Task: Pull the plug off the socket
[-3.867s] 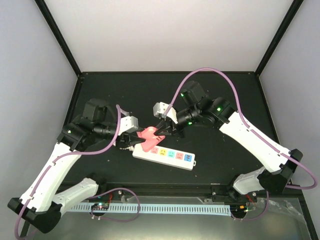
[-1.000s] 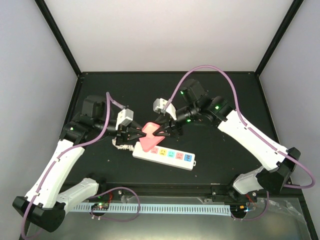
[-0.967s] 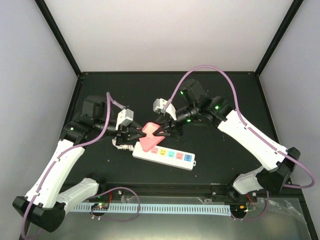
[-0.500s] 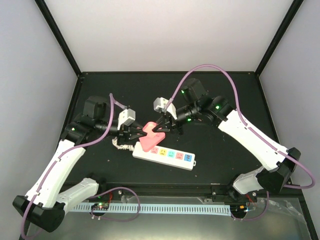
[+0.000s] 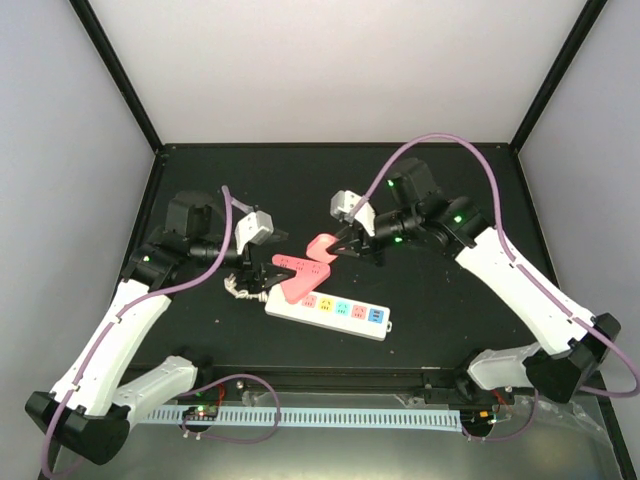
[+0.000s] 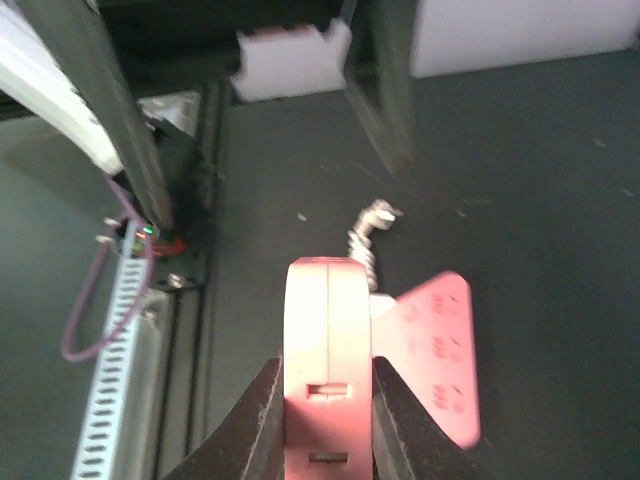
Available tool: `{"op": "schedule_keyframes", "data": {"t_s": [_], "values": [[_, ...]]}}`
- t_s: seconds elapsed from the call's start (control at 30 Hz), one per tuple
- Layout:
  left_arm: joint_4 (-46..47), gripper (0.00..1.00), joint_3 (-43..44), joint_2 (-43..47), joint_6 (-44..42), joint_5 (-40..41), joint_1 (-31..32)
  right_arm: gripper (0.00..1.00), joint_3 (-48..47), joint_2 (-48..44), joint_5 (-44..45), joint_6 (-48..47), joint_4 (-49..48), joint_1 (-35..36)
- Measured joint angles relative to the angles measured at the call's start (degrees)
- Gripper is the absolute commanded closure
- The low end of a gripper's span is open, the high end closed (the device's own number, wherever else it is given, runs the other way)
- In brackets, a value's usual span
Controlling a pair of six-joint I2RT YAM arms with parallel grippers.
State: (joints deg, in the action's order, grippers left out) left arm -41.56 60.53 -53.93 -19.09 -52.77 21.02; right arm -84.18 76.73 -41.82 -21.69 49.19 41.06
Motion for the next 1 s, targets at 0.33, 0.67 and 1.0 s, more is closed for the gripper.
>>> {"op": "schedule_keyframes", "data": {"t_s": [0.33,0.67,1.0], "values": [[1.9,0.01,0.0,0.3,3.1,7.5,-1.3,0.99,16.8,-5.8,14.1,-7.4,-1.0,-14.6],[2.2,0.01,0.0,0.3,3.6,9.1,-1.5,0.99,27.0,-4.8,24.3,-20.0,-4.3,-42.3],[2.2,0.01,0.0,0.3,3.8,9.5,-1.5,0.95,20.1,13.3,32.9,-27.0,-17.3,-57.0]]}}
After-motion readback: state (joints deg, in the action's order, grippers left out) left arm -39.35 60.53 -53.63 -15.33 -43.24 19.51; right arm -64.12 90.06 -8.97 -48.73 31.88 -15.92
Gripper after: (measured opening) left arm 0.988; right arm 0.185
